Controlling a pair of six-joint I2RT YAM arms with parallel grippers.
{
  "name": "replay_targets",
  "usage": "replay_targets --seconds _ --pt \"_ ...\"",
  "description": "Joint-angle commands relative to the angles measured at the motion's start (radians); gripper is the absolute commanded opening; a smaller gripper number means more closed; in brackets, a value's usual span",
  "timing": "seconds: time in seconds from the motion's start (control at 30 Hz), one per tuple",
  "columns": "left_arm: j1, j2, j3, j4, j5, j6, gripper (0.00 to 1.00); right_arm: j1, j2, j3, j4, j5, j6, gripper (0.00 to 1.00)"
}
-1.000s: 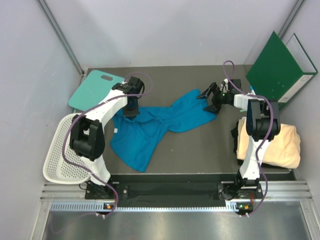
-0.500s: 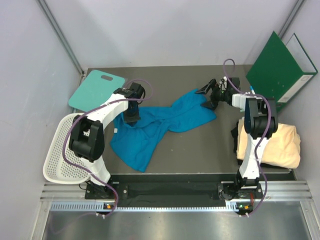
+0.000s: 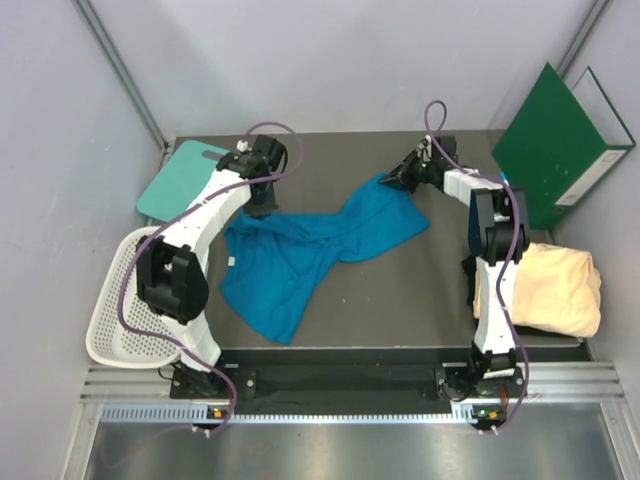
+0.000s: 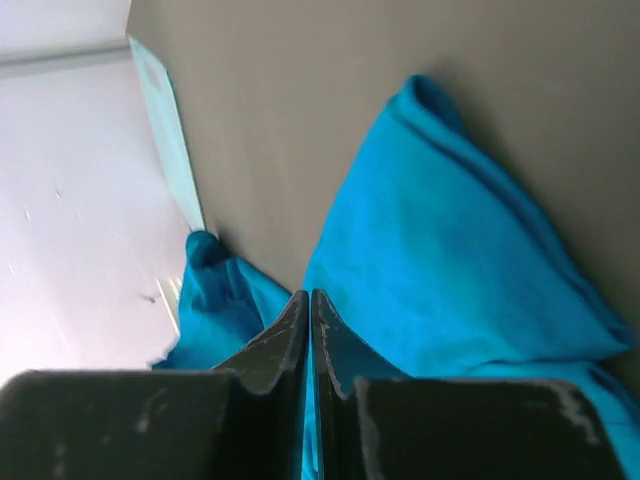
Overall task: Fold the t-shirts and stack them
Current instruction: Flatten out the tshirt
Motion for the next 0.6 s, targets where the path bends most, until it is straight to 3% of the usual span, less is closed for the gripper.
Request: replay_targets --seconds 0.0,0.17,0.23,0.37,0.4,0.47,0.5,0.57 --pt "0.046 -0.032 0.114 -0.041 -0.070 0.030 0.00 0.020 -0.024 0.078 0.001 0.021 -0.002 0.00" --pt "0.112 -0.020 0.180 -0.037 -0.051 0.048 0.00 0.018 -0.064 0.093 -0.028 0.040 -0.034 0.00" --pt "0.124 -0.015 0.198 -0.035 -0.048 0.059 0.00 0.015 -0.075 0.101 -0.080 0.050 -0.080 0.09" --pt "0.160 -0.015 0.269 -0.040 -0.065 0.082 0.00 0.006 -0.104 0.067 -0.129 0.078 -0.133 0.51" --pt "0.166 -0.015 0.280 -0.043 -0.068 0.085 0.00 0.003 -0.110 0.055 -0.123 0.083 -0.136 0.67" --pt "0.183 -0.018 0.312 -0.044 -0.077 0.097 0.00 -0.006 -0.126 0.023 -0.114 0.081 -0.137 0.81" --pt "0.189 -0.018 0.323 -0.050 -0.077 0.103 0.00 -0.009 -0.130 0.012 -0.109 0.080 -0.133 0.95" --pt "0.206 -0.017 0.370 -0.061 -0.070 0.111 0.00 -0.017 -0.153 -0.028 -0.077 0.063 -0.123 0.99"
